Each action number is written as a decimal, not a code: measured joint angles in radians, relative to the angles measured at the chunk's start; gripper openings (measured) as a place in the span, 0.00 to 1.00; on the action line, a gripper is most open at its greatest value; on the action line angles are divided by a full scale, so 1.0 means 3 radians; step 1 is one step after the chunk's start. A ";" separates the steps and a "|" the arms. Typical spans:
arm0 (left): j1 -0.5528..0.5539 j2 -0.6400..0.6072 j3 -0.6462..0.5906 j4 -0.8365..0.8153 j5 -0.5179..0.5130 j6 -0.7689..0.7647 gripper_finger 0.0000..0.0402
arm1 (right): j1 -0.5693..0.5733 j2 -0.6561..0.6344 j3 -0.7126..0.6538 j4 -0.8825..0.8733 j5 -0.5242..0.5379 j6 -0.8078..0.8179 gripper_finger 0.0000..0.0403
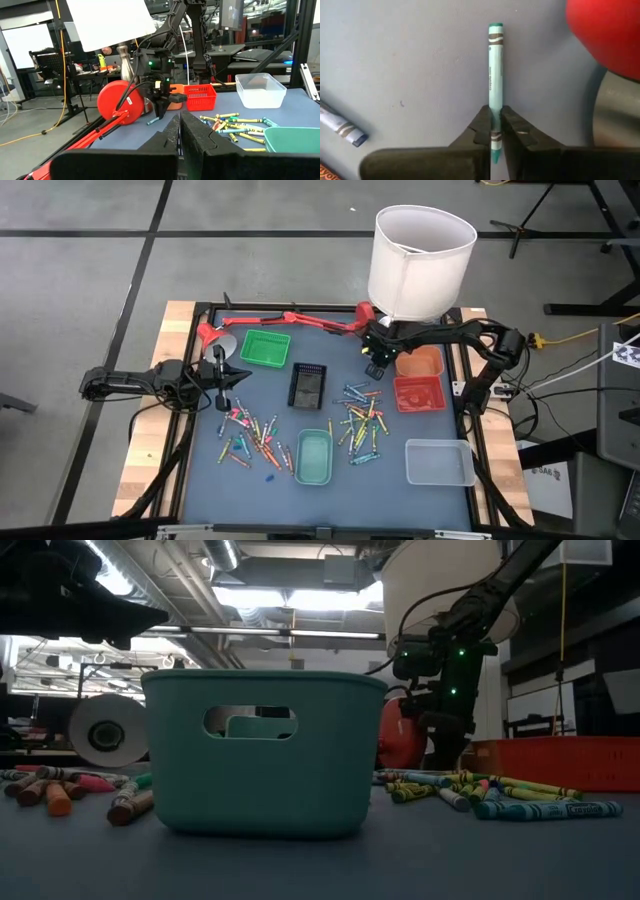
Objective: Sort crayons
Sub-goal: Put the blue green crayon into the orange bin
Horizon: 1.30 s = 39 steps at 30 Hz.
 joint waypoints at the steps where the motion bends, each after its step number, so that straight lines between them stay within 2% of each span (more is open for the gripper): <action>1: 0.0000 0.0000 0.0001 0.0001 0.0001 -0.0001 0.00 | 0.0019 0.0000 0.0000 -0.0001 0.0021 0.0001 0.04; 12: -0.0001 0.0000 0.0001 0.0001 0.0001 0.0000 0.00 | 0.0284 -0.0004 0.0051 -0.0072 0.0233 -0.0003 0.04; 26: -0.0001 0.0000 0.0001 0.0001 0.0001 0.0000 0.00 | 0.0754 0.0011 0.0565 -0.0623 -0.0061 -0.0001 0.04; 39: -0.0001 0.0000 0.0000 0.0001 0.0001 0.0001 0.00 | 0.1289 -0.0003 0.1141 -0.1797 -0.0025 -0.0035 0.05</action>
